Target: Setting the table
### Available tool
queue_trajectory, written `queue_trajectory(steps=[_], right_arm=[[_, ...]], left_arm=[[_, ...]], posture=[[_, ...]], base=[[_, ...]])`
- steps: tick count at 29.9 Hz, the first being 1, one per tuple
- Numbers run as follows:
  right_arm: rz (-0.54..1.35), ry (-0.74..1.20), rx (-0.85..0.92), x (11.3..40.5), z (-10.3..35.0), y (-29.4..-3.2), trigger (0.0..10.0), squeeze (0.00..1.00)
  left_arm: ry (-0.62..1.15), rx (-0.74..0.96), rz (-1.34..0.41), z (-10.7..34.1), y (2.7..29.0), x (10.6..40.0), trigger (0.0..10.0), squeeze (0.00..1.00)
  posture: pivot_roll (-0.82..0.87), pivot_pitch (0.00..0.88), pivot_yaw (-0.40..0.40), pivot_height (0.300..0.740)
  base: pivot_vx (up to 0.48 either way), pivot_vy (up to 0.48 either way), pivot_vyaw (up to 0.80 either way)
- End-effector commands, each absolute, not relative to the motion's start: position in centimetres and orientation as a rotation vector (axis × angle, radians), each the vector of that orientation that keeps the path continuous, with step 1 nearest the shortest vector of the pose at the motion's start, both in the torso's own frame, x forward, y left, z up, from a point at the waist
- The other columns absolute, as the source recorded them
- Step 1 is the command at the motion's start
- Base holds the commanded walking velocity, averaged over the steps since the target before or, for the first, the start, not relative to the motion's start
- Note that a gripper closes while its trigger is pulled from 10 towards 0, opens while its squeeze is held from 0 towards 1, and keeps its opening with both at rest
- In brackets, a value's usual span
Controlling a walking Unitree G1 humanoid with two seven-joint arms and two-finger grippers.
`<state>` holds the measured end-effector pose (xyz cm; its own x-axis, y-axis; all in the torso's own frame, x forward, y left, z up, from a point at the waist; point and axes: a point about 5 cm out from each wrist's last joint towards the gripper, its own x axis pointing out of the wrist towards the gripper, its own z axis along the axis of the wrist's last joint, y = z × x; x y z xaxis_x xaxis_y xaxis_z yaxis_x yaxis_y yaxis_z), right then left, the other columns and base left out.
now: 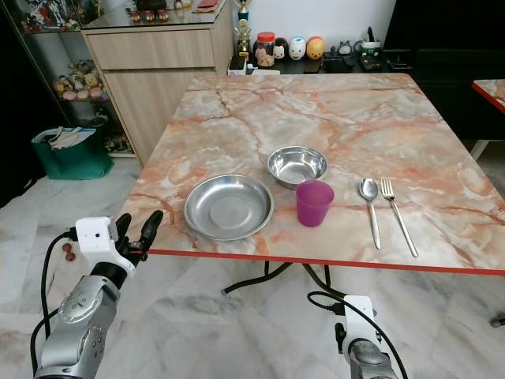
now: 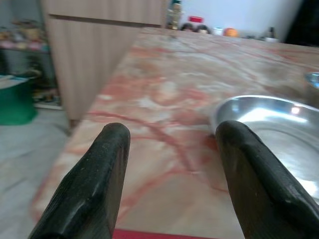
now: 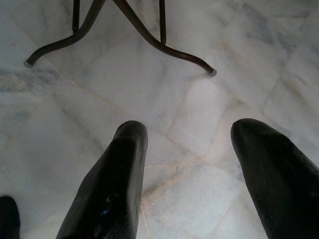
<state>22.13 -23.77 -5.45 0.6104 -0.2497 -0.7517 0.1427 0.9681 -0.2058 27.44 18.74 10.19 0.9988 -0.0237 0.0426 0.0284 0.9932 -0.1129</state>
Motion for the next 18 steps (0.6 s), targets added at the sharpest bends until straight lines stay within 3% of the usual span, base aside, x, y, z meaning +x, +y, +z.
queue_trajectory(steps=[1, 10, 12, 14, 17, 18], right_arm=[[-0.229, 0.881, -0.113, 22.1, -5.5, -23.7, 10.0, 0.00], [-0.231, 0.887, -0.110, 22.0, -5.5, -23.7, 10.0, 0.00], [-0.231, 0.890, -0.108, 22.0, -5.6, -23.6, 10.0, 0.00], [-0.233, 0.890, -0.106, 22.0, -5.6, -23.6, 10.0, 0.00], [-0.234, 0.863, -0.126, 22.2, -5.4, -23.6, 10.0, 0.00], [-0.231, 0.859, -0.131, 22.3, -5.4, -23.6, 10.0, 0.00]], left_arm=[[-0.073, -0.095, 0.044, 10.6, 20.2, 26.8, 10.0, 0.00], [0.101, 0.007, 0.262, 5.7, 25.1, 22.2, 10.0, 0.00], [0.224, 0.011, 0.368, 2.8, 27.4, 20.0, 10.0, 0.00], [0.265, 0.010, 0.379, 2.0, 27.7, 19.5, 10.0, 0.00], [0.556, 0.072, 0.330, -3.3, 27.8, 15.7, 10.0, 0.00], [0.574, 0.071, 0.333, -3.6, 27.9, 15.3, 10.0, 0.00]], posture=[[-0.02, 0.000, 0.029, 0.740], [-0.01, 0.000, 0.023, 0.740], [-0.01, 0.000, 0.022, 0.740], [-0.01, 0.000, 0.023, 0.740], [-0.02, 0.000, 0.032, 0.740], [-0.02, 0.000, 0.032, 0.740]], base=[[0.000, 0.000, 0.00], [0.000, 0.000, 0.00], [0.000, 0.000, 0.00], [0.000, 0.000, 0.00], [0.000, 0.000, 0.00], [0.000, 0.000, 0.00]])
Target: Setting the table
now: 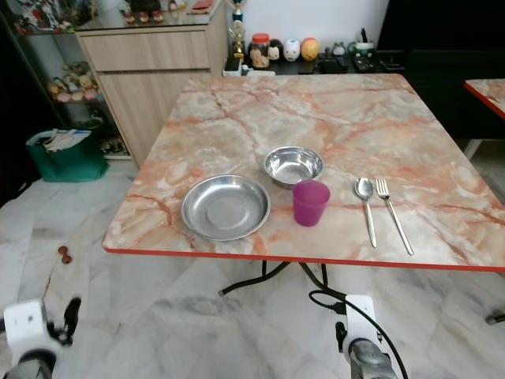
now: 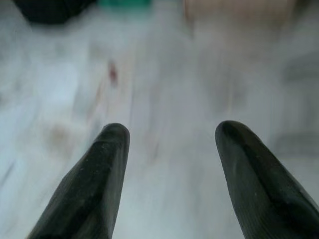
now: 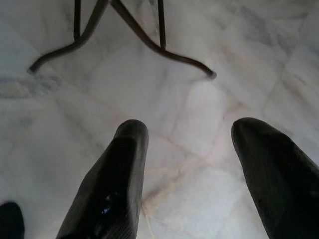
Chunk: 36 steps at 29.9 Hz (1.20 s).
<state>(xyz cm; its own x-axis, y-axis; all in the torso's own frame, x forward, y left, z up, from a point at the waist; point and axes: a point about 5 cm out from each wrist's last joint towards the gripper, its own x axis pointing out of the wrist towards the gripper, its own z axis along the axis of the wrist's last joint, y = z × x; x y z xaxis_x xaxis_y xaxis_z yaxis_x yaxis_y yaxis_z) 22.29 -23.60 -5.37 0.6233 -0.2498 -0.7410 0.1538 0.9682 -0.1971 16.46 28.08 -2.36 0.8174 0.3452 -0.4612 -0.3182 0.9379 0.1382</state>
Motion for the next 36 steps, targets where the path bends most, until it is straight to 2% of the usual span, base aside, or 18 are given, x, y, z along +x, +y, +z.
queue_trajectory(steps=[1, 4, 6, 18, 21, 23, 26, 32, 36], right_arm=[[-0.222, 0.854, -0.146, 22.3, -5.3, -23.6, 10.0, 0.00], [-0.216, 0.838, -0.163, 22.5, -5.2, -23.5, 10.0, 0.00], [-0.217, 0.838, -0.163, 22.5, -5.2, -23.5, 10.0, 0.00], [-0.230, 0.763, -0.184, 23.1, -4.7, -23.5, 10.0, 0.00], [-0.245, 0.627, -0.202, 18.5, -6.0, -23.5, 10.0, 0.00], [-0.245, 0.627, -0.202, 18.5, -6.0, -23.5, 10.0, 0.00], [-0.257, 0.589, -0.185, 17.1, -6.3, -23.0, 10.0, 0.00], [-0.263, 0.632, -0.163, 14.5, -7.2, -23.0, 10.0, 0.00], [-0.271, 0.618, -0.160, 13.8, -7.2, -23.3, 10.0, 0.00]], left_arm=[[0.592, 0.062, 0.336, -3.9, 27.8, 15.0, 10.0, 0.00], [0.713, 0.014, 0.258, -5.9, 26.3, 13.8, 10.0, 0.00], [0.816, 0.029, 0.133, -7.2, 24.7, 13.1, 10.0, 0.00], [0.848, 0.031, 0.124, -8.2, 24.2, 13.0, 10.0, 0.00], [0.849, 0.030, 0.119, -8.2, 24.1, 13.1, 10.0, 0.00], [0.849, 0.030, 0.119, -8.2, 24.1, 13.1, 10.0, 0.00], [0.853, 0.032, 0.111, -8.4, 24.1, 13.1, 10.0, 0.00], [0.890, 0.033, 0.114, -8.8, 24.4, 12.1, 10.0, 0.00], [0.906, 0.034, 0.123, -8.9, 24.7, 11.6, 10.0, 0.00]], posture=[[-0.03, 0.000, 0.033, 0.740], [-0.02, 0.000, 0.029, 0.740], [-0.02, 0.000, 0.029, 0.740], [-0.05, 0.000, 0.043, 0.740], [-0.05, 0.000, 0.043, 0.740], [-0.05, 0.000, 0.043, 0.740], [-0.06, 0.000, 0.049, 0.740], [-0.06, 0.000, 0.053, 0.740], [-0.06, 0.000, 0.054, 0.740]], base=[[0.000, 0.000, 0.00], [0.000, 0.000, 0.00], [0.000, 0.000, 0.00], [0.000, 0.000, 0.00], [0.000, 0.000, 0.00], [0.000, 0.000, 0.00], [0.000, 0.000, 0.00], [0.000, 0.000, 0.00], [0.000, 0.000, 0.00]])
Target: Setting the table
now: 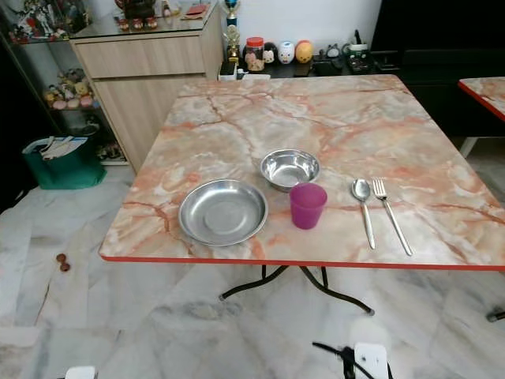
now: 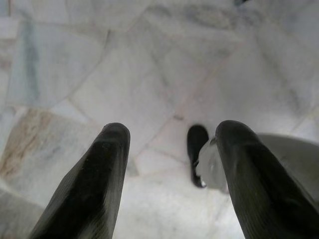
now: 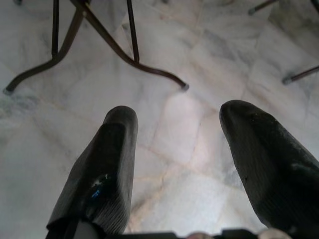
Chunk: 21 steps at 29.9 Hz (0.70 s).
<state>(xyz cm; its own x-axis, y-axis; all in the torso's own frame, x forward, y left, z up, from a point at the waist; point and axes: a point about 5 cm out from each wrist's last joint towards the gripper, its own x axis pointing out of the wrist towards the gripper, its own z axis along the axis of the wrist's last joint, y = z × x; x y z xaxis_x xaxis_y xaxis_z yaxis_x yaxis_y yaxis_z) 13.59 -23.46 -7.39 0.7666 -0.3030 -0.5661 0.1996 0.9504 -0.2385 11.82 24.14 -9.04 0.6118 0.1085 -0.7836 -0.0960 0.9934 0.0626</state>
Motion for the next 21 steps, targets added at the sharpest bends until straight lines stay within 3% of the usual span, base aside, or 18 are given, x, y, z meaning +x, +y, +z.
queue_trajectory(steps=[1, 13, 21], right_arm=[[-0.269, 0.616, -0.170, 13.8, -7.2, -23.3, 10.0, 0.00], [-0.297, 0.532, -0.187, 14.6, -6.3, -23.7, 10.0, 0.00], [-0.308, 0.435, -0.213, 13.2, -5.2, -23.5, 10.0, 0.00]], left_arm=[[0.912, 0.036, 0.123, -9.0, 24.8, 11.5, 10.0, 0.00], [0.897, 0.035, 0.147, -8.9, 25.3, 11.1, 10.0, 0.00], [0.886, 0.040, 0.151, -8.8, 25.3, 11.5, 10.0, 0.00]], posture=[[-0.06, 0.000, 0.055, 0.740], [-0.06, 0.000, 0.053, 0.740], [-0.08, 0.000, 0.066, 0.740]], base=[[0.000, 0.000, 0.00], [0.000, 0.000, 0.00], [0.000, 0.000, 0.00]])
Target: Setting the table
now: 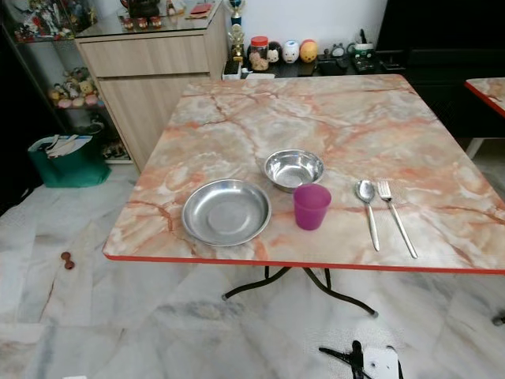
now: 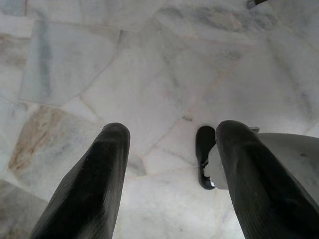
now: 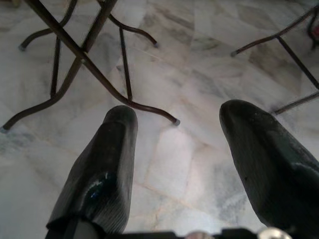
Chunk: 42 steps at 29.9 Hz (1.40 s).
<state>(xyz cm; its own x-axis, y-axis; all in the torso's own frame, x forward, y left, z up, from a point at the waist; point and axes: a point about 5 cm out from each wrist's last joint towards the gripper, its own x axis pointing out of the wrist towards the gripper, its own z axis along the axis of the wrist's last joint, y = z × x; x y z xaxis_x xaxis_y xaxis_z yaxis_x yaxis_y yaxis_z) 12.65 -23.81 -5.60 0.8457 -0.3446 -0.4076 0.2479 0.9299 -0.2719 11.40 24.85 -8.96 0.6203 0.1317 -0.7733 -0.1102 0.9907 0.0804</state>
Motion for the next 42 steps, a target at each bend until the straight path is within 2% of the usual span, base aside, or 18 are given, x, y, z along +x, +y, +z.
queue_trajectory(steps=[1, 8, 12, 18, 19, 20, 23, 27, 28, 29, 33, 34, 39, 42], right_arm=[[-0.303, 0.430, -0.214, 13.2, -5.1, -23.4, 10.0, 0.00], [-0.322, 0.450, -0.189, 15.0, -4.9, -23.4, 10.0, 0.00], [-0.350, 0.574, -0.158, 16.6, -5.9, -23.7, 10.0, 0.00], [-0.372, 0.713, -0.141, 16.3, -6.9, -24.7, 10.0, 0.00], [-0.370, 0.744, -0.144, 16.1, -7.1, -24.9, 10.0, 0.00], [-0.370, 0.814, -0.134, 15.5, -7.6, -25.1, 10.0, 0.00], [-0.362, 0.861, -0.131, 15.1, -7.9, -25.1, 10.0, 0.00], [-0.307, 0.987, -0.121, 13.5, -9.1, -24.1, 10.0, 0.00], [-0.307, 0.987, -0.121, 13.5, -9.1, -24.1, 10.0, 0.00], [-0.301, 0.999, -0.118, 13.3, -9.2, -24.0, 10.0, 0.00], [-0.305, 1.008, -0.092, 13.1, -9.4, -23.8, 10.0, 0.00], [-0.296, 1.006, -0.082, 13.2, -9.4, -23.6, 10.0, 0.00], [-0.289, 0.994, -0.067, 13.7, -9.3, -23.3, 10.0, 0.00], [-0.285, 0.995, -0.066, 13.9, -9.3, -23.2, 10.0, 0.00]], left_arm=[[0.886, 0.041, 0.150, -8.8, 25.3, 11.6, 10.0, 0.00], [0.882, 0.046, 0.156, -8.7, 25.3, 12.0, 10.0, 0.00], [0.846, 0.021, 0.204, -8.5, 25.5, 12.4, 10.0, 0.00], [0.739, 0.003, 0.250, -7.3, 26.3, 14.4, 10.0, 0.00], [0.704, 0.003, 0.259, -6.9, 26.5, 15.1, 10.0, 0.00], [0.603, 0.017, 0.271, -5.5, 27.0, 17.2, 10.0, 0.00], [0.538, 0.026, 0.281, -4.5, 27.4, 18.5, 10.0, 0.00], [0.137, 0.053, 0.324, 2.2, 28.1, 24.1, 10.0, 0.00], [0.137, 0.053, 0.324, 2.2, 28.1, 24.1, 10.0, 0.00], [0.014, 0.050, 0.313, 4.9, 27.6, 25.8, 10.0, 0.00], [-0.122, 0.044, 0.231, 8.2, 25.7, 27.7, 10.0, 0.00], [-0.192, 0.041, 0.165, 10.0, 24.4, 28.5, 10.0, 0.00], [-0.305, 0.029, 0.109, 13.0, 22.4, 29.2, 10.0, 0.00], [-0.315, 0.009, 0.056, 13.5, 21.1, 29.6, 10.0, 0.00]], posture=[[-0.08, 0.000, 0.066, 0.740], [-0.06, 0.000, 0.063, 0.740], [-0.05, 0.000, 0.056, 0.740], [-0.02, 0.000, 0.046, 0.740], [-0.02, 0.000, 0.046, 0.740], [-0.02, 0.000, 0.038, 0.740], [-0.01, 0.000, 0.039, 0.740], [-0.01, 0.000, 0.026, 0.740], [-0.01, 0.000, 0.026, 0.740], [0.00, 0.000, 0.023, 0.740], [0.00, 0.000, 0.025, 0.740], [-0.02, 0.000, 0.027, 0.740], [-0.01, 0.000, 0.023, 0.740], [0.00, 0.000, 0.019, 0.740]], base=[[0.000, 0.000, 0.00], [0.000, 0.000, 0.00], [0.000, 0.000, 0.00], [0.000, 0.000, 0.00], [0.000, 0.000, 0.00], [0.000, 0.000, 0.00], [0.000, 0.000, 0.00], [0.000, 0.000, 0.00], [0.000, 0.000, 0.00], [0.000, 0.000, 0.00], [0.000, 0.000, 0.00], [0.000, 0.000, 0.00], [0.000, 0.000, 0.00], [0.000, 0.000, 0.00]])
